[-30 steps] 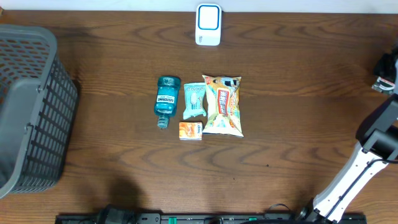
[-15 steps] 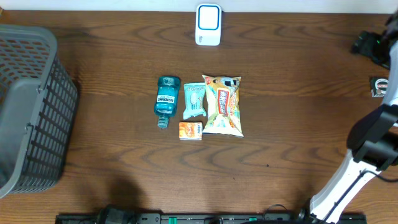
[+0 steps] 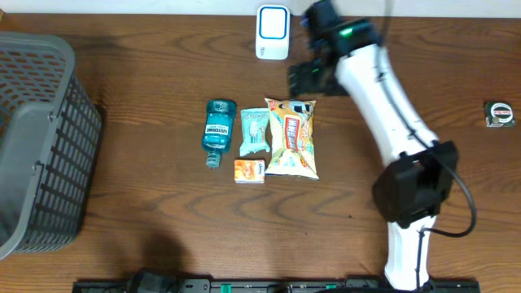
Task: Scan the item barcode
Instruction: 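Reach the right gripper to the orange snack bag and grasp it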
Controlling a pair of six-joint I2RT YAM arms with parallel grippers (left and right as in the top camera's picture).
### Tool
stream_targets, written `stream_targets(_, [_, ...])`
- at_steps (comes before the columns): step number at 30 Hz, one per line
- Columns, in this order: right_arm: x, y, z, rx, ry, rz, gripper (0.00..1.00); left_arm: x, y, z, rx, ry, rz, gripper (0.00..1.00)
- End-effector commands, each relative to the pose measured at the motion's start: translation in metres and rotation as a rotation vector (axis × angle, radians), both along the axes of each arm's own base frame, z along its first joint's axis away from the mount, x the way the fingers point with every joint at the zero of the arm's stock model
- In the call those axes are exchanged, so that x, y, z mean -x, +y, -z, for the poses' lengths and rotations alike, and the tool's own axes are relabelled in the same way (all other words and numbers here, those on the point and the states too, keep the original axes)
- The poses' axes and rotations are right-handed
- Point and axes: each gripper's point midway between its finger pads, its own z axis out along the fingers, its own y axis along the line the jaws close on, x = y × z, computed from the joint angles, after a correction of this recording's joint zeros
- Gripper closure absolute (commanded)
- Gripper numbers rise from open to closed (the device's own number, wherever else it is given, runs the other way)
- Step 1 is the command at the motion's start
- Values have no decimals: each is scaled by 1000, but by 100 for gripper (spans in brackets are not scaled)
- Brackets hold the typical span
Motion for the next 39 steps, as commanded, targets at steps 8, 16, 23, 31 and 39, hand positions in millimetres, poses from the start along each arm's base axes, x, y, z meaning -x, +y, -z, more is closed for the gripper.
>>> stream_targets(8, [34,47,91,238,-11,-129,17,7,3,15,-41,81,0,2])
stream_targets(16, [56,52,139,440,2,-120,32,7,3,15,-41,81,0,2])
stream_targets(23, [80,24,152,662,27,-63,53,7,3,15,-41,81,0,2])
stream_targets(31, [107,40,148,527,260,-231,99,7,3,15,-41,81,0,2])
stream_targets(39, [117,84,34,-226,416,-754,99,7,3,15,-41,81,0,2])
